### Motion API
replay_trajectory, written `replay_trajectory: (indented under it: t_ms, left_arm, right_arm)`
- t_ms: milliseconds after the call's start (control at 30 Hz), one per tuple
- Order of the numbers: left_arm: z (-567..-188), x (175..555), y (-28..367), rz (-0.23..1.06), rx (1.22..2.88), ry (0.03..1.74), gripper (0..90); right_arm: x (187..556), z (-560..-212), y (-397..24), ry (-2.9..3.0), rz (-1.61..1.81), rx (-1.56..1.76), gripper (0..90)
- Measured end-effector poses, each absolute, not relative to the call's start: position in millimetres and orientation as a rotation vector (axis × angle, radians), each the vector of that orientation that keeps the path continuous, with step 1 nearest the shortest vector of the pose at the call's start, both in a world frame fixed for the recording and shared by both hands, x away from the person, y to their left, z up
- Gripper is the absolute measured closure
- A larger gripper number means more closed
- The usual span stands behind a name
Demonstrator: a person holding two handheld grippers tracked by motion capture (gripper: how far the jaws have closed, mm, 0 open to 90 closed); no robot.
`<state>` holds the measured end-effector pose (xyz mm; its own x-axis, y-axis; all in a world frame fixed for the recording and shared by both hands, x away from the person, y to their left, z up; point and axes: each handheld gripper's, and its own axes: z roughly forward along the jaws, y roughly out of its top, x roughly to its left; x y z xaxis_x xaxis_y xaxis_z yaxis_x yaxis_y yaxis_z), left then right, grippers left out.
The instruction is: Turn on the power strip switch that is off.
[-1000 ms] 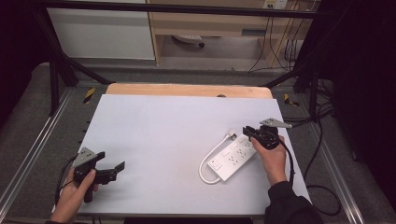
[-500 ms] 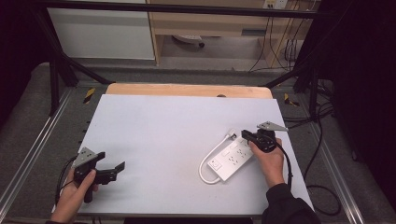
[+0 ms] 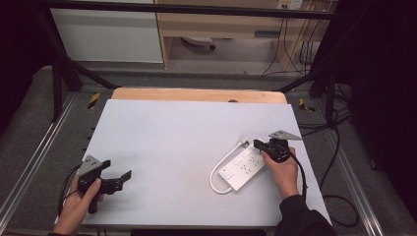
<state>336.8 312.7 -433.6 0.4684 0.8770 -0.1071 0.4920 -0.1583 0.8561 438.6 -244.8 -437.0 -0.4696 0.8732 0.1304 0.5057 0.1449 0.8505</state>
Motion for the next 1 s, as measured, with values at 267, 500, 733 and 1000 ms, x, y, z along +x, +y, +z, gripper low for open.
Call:
replay_trajectory:
  t_ms: [267, 500, 733, 1000]
  left_arm:
    - [-433.7, 337.0, 312.6, 0.530, 1.807, 1.161, 6.6]
    - [-433.9, 337.0, 312.2, 0.529, 1.808, 1.161, 6.6]
    - [-434.0, 337.0, 312.0, 0.528, 1.810, 1.160, 6.6]
    - [-434.1, 337.1, 311.8, 0.530, 1.811, 1.161, 6.6]
  right_arm:
    - [437.0, -438.7, -242.7, 2.050, 1.247, 1.307, 90.0]
    - [436.4, -440.4, -240.9, 2.064, 1.233, 1.300, 90.0]
    - [436.6, -442.0, -239.2, 2.067, 1.224, 1.302, 90.0]
    - [436.2, -443.2, -238.8, 2.076, 1.225, 1.300, 90.0]
